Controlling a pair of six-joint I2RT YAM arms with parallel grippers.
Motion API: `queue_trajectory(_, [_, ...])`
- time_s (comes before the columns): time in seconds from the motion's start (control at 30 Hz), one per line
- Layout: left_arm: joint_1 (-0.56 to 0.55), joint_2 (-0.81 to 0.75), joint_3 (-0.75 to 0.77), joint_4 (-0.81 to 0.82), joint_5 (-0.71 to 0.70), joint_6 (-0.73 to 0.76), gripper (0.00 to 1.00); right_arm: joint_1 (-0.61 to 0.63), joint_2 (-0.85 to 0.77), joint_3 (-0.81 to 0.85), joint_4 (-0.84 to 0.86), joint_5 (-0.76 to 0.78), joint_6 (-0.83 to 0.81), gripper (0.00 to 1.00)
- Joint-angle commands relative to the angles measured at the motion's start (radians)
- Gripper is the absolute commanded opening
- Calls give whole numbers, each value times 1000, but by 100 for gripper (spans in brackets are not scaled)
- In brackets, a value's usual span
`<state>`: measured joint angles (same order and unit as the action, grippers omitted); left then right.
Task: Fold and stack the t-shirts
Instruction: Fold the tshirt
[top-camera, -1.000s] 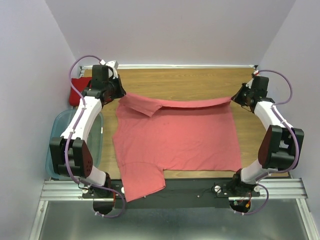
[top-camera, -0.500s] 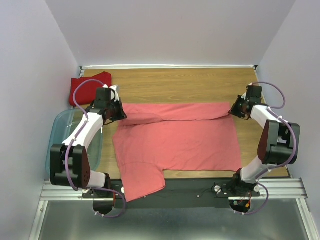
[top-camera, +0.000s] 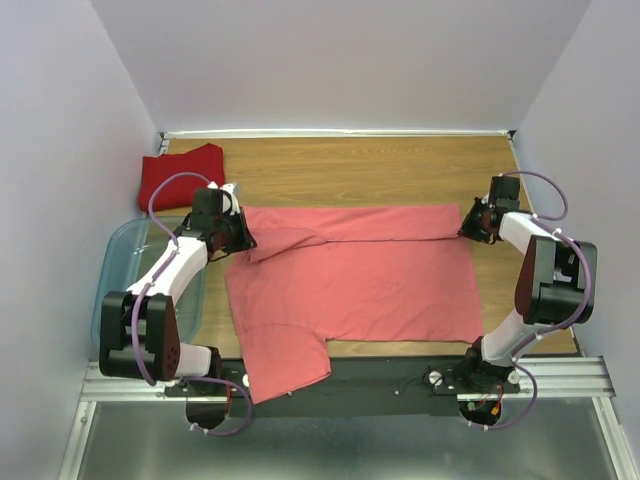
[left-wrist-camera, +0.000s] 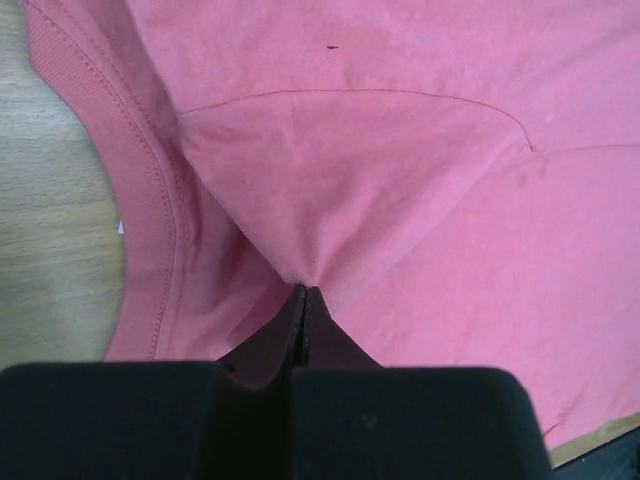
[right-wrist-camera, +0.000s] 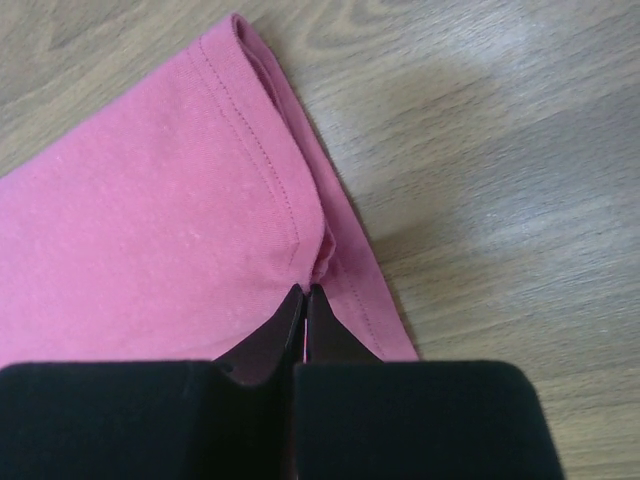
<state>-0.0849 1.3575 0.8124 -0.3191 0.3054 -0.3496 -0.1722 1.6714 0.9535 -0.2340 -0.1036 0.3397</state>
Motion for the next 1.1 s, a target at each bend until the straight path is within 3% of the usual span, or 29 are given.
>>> queue_trajectory(0.0, [7,-47,-5,25,43,-5,0,-9,2,-5,-25,56,-5,6])
queue_trajectory(0.07, [8,-57,-9,26,43,-6,0,-9,-4,-7,-28,58,-5,9])
queue_trajectory(0.1, [7,-58,-10,28,38,-6,0,-9,-12,-7,-30,53,-4,16])
queue_trajectory(0.2, [8,-51,-10,40,34,-11,0,-9,-35,-4,-31,22,-4,26])
queue_trajectory(0.23, [7,-43,-6,46,38,-14,0,-7,-56,1,-33,6,-5,37])
queue_trajectory(0.4, [5,32,63,95,44,-32,0,40,-150,11,-34,-31,-5,55])
queue_trajectory(0.47, [4,70,103,115,40,-34,0,78,-186,21,-33,-24,-14,57])
queue_trajectory(0.67, [-10,288,321,132,15,-28,0,382,-182,82,-1,-11,-77,57])
queue_trajectory(0.83, [-27,469,508,129,-2,-22,0,551,-82,129,87,-48,-151,56])
queue_trajectory(1.07, [-58,647,685,121,-41,-8,0,796,143,327,122,-111,-300,56])
